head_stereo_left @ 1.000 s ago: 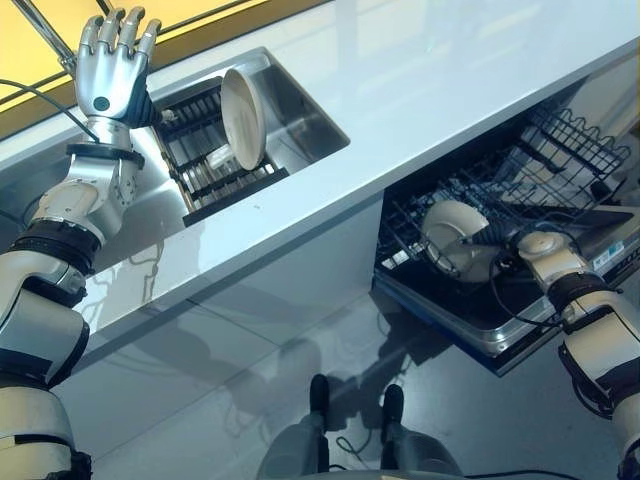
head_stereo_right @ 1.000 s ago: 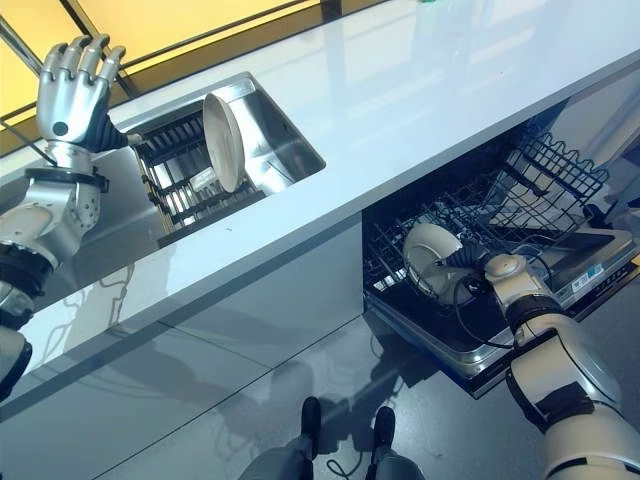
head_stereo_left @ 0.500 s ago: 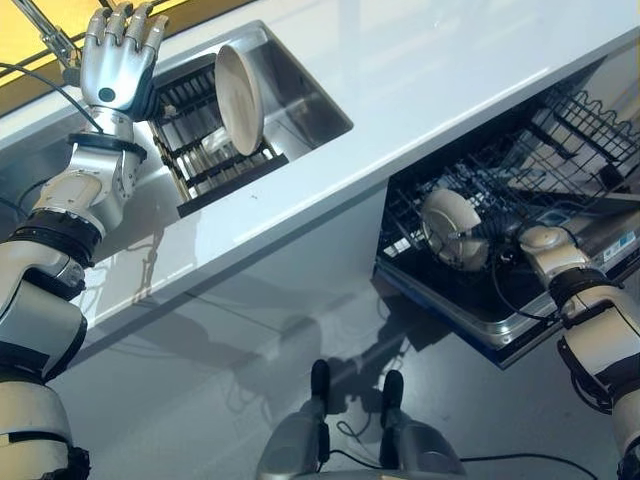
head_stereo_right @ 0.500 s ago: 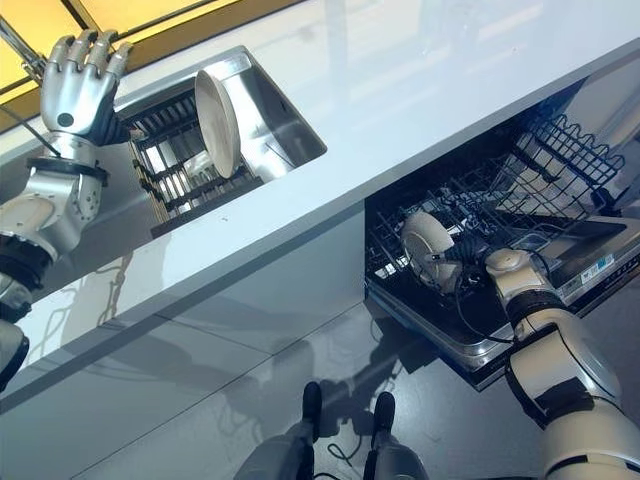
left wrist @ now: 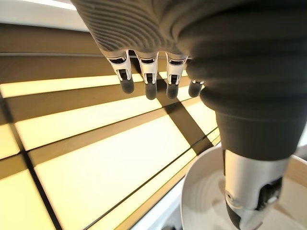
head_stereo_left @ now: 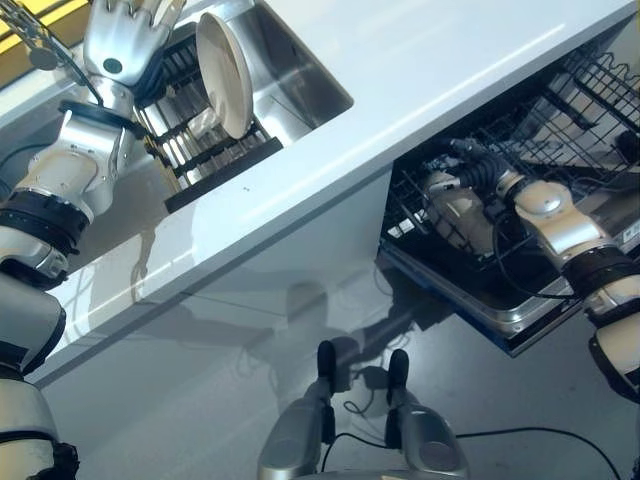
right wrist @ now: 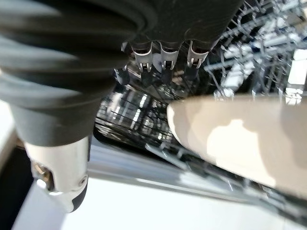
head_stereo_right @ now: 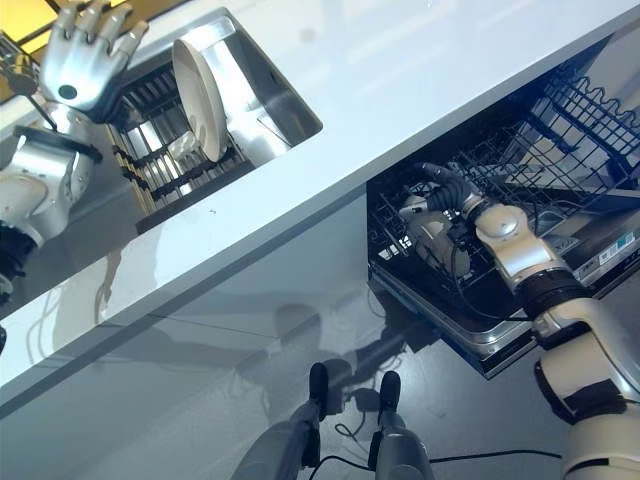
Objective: Pick up plates and place into dishwasher.
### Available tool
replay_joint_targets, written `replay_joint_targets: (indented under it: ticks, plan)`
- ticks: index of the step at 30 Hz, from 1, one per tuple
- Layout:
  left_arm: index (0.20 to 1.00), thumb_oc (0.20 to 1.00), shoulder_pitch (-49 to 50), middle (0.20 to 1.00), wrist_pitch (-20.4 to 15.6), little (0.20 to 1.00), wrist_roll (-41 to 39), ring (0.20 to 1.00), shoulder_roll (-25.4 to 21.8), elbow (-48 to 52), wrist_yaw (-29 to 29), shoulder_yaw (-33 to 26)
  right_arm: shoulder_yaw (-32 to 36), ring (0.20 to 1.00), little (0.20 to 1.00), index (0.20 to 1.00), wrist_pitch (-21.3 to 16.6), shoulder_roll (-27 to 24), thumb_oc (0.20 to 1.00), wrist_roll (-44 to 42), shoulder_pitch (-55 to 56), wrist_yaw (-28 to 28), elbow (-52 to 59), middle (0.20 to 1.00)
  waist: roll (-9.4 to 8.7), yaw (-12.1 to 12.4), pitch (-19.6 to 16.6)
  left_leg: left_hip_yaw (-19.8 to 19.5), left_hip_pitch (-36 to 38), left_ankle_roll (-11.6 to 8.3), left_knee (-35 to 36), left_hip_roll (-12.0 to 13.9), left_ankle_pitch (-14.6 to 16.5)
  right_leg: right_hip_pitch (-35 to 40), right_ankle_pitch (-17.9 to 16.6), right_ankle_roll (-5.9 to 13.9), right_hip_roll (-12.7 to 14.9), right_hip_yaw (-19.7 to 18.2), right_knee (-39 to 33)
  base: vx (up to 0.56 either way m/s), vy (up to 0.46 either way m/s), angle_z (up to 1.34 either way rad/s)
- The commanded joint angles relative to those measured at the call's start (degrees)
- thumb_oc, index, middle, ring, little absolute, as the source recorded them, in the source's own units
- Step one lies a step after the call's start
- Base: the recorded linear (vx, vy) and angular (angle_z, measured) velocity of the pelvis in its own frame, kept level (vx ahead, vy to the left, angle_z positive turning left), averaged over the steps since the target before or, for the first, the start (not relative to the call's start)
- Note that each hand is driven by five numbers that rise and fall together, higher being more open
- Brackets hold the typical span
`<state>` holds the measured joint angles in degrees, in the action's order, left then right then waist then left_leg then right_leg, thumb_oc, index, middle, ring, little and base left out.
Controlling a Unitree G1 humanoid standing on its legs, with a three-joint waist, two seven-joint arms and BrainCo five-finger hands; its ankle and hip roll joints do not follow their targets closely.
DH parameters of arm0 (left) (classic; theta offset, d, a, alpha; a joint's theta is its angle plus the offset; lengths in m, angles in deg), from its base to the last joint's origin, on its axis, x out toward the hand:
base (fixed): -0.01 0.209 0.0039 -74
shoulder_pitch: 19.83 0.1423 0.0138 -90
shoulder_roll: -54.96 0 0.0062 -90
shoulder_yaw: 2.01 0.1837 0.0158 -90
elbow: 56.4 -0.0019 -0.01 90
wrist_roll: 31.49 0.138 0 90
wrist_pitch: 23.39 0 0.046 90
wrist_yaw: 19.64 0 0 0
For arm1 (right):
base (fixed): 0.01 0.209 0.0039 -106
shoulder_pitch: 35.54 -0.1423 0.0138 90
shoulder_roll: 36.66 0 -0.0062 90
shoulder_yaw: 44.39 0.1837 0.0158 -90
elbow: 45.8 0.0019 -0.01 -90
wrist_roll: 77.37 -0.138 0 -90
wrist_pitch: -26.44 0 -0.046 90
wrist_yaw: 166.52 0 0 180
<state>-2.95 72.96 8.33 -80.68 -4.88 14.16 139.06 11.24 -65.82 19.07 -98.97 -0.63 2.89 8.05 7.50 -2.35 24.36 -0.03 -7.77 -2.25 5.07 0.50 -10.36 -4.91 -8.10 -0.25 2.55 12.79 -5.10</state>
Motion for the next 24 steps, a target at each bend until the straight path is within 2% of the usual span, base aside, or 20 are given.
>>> replay_joint_targets:
  ticks: [1,6,9,19,21,24]
  plan:
    - [1.0,1.0,-7.75,1.0,4.72,1.0,3.11,1.0,-4.77,-0.43,0.09,1.82,2.43,1.0,1.0,1.0,-3.76,-4.54,1.0,-2.15,2.03,0.27,6.94,1.0,-3.97,-1.77,-0.32,2.7,2.46,-0.51,-0.24,-2.89,6.85,-3.75,1.8,6.34,5.03,-5.31,3.45,0.01,0.033,-0.06]
    - [1.0,1.0,-8.29,1.0,8.23,1.0,5.72,1.0,-7.56,1.87,-0.11,2.03,7.83,1.0,1.0,1.0,-4.9,-7.59,1.0,-2.65,9.06,-0.55,13.77,1.0,-4.5,-3.35,0.1,3.4,2.19,-0.33,-0.08,-2.95,6.95,-4.63,1.57,6.68,4.93,-6.12,3.71,0.01,0.031,-0.06]
    - [1.0,1.0,-8.17,1.0,8.76,1.0,7.21,1.0,-8.94,3.31,-2.3,1.93,10.9,1.0,1.0,1.0,-4.98,-8.68,1.0,-1.89,12.33,-0.63,17.8,1.0,-4.6,-4.05,0.2,3.86,2.32,-0.27,-0.09,-2.95,7.04,-4.76,1.5,6.74,4.83,-6.47,3.78,0.01,0.032,-0.14]
    - [1.0,1.0,-6.85,1.0,4.67,1.0,9.85,1.0,-11.1,3.31,-10.57,2.19,18.58,1.0,1.0,1.0,-7.35,-11.63,1.0,-1.77,15.86,1.97,27.24,1.0,-4.7,-6.16,0.83,4.92,2.91,-0.22,-0.26,-2.88,7.27,-4.58,1.75,6.68,4.16,-7.63,3.95,0.0,0.036,-0.1]
    - [1.0,1.0,-7.19,1.0,3.16,1.0,11.08,1.0,-10.93,2.82,-13.15,2.63,19.66,1.0,1.0,1.0,-7.34,-11.56,1.0,-2.54,15.58,2.36,28.62,1.0,-4.79,-6.49,0.74,5.09,2.99,-0.17,-0.31,-2.86,7.38,-4.54,1.8,6.67,4.01,-7.8,3.98,0.01,0.017,-0.03]
    - [1.0,1.0,-7.24,1.0,2.72,1.0,12.03,1.0,-10.34,1.52,-17.39,3.1,21.11,1.0,1.0,1.0,-8.04,-10.97,1.0,-1.87,15.82,3.86,30.01,1.0,-4.88,-6.79,0.82,5.23,2.99,-0.11,-0.37,-2.87,7.41,-4.62,1.79,6.75,3.9,-8.02,4.07,0.01,0.021,-0.1]
